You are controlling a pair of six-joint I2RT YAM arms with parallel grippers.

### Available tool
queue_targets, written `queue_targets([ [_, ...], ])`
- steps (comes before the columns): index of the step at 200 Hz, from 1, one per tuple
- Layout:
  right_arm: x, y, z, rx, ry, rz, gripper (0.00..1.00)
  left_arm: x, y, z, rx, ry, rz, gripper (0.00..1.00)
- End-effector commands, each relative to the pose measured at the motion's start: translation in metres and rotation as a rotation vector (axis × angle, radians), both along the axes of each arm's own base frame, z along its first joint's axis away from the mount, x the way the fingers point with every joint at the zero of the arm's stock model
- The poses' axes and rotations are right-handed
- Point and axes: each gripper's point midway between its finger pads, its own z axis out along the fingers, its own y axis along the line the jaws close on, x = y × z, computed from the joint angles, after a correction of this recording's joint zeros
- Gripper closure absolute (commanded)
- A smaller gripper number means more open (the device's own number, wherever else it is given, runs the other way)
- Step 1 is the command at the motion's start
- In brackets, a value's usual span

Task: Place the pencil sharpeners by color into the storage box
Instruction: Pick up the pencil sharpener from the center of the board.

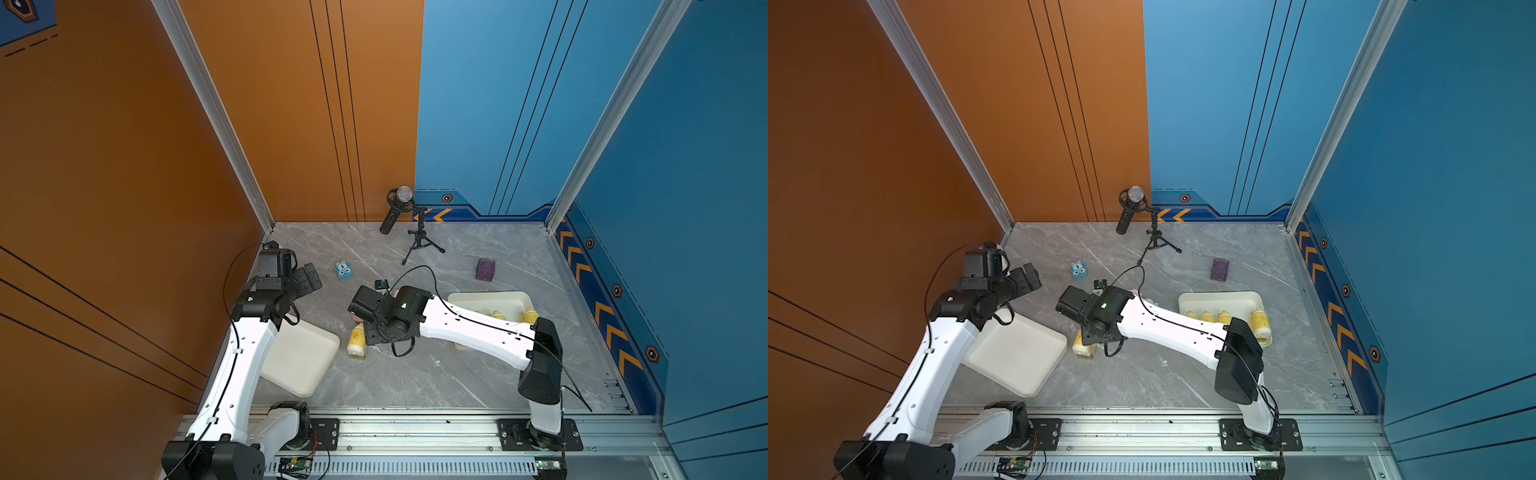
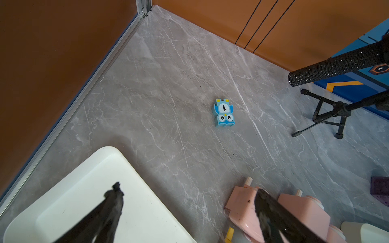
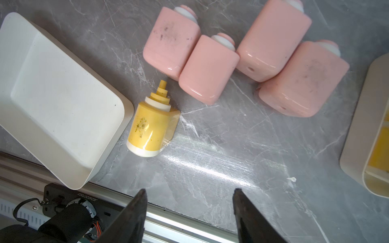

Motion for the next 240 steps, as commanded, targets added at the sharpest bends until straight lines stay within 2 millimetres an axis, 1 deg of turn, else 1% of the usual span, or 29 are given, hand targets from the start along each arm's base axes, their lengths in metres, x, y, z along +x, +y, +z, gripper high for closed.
queue_targets([
  [1,-0.004,0.022,-0.004,0.052,0.033,-0.018,0.33,-0.003,0.009,0.001,0.032,-0.011,0.024,0.02],
  [17,-0.004,0.030,-0.013,0.054,0.056,-0.018,0.33,-0.004,0.012,0.002,0.036,-0.016,0.038,0.02],
  [25,-0.004,0.033,-0.011,0.064,0.058,-0.017,0.32,-0.005,0.014,0.003,0.038,-0.019,0.045,0.02],
  [27,-0.004,0.034,-0.021,0.046,0.066,-0.018,0.32,-0.005,0.015,0.003,0.039,-0.019,0.047,0.02],
  [31,-0.003,0.036,-0.026,0.039,0.071,-0.019,0.32,-0.005,0.015,0.002,0.039,-0.020,0.048,0.02],
  [78,0.000,0.046,-0.048,0.023,0.114,-0.033,0.30,-0.005,0.014,0.003,0.029,-0.027,0.045,0.02],
  [134,0.007,0.056,-0.065,0.021,0.146,-0.040,0.29,-0.004,0.011,0.003,0.017,-0.028,0.033,0.02],
  [181,0.014,0.061,-0.085,0.008,0.181,-0.053,0.29,-0.004,0.009,0.004,0.011,-0.033,0.027,0.02],
  [211,0.018,0.060,-0.095,-0.006,0.191,-0.062,0.32,-0.003,0.009,0.004,0.007,-0.034,0.025,0.02],
  [240,0.018,0.056,-0.100,-0.022,0.204,-0.058,0.40,-0.003,0.008,0.003,0.002,-0.031,0.023,0.02],
])
